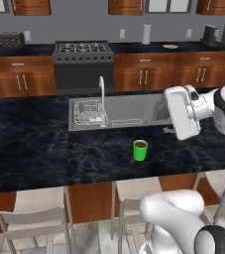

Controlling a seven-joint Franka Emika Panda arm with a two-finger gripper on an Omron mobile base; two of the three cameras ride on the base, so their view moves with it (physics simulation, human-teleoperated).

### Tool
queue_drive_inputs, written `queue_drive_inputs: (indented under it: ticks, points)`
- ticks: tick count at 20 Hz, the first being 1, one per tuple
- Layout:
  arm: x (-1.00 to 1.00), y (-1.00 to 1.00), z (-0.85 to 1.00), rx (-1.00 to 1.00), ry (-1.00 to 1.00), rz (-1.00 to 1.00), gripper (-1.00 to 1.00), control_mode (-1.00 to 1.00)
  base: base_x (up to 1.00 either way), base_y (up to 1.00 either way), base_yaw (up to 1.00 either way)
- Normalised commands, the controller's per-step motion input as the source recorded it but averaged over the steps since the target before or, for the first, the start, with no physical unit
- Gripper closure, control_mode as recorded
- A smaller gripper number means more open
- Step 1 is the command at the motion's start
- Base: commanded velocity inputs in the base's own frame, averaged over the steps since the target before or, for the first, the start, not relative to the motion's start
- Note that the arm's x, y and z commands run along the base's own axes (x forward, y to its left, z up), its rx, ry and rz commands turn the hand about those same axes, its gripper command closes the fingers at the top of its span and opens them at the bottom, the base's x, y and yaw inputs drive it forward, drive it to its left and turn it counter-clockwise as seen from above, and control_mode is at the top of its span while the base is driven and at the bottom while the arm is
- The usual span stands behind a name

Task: Pick up the marshmallow and place it in the cup of hot chocolate on the dining counter.

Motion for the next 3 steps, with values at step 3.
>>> queue_drive_inputs:
  ticks: [3]
  points:
    - [-1.00, 0.00, 0.76, -0.03, -0.58, 0.00, -1.00, -1.00, 0.00, 0.00, 0.00]
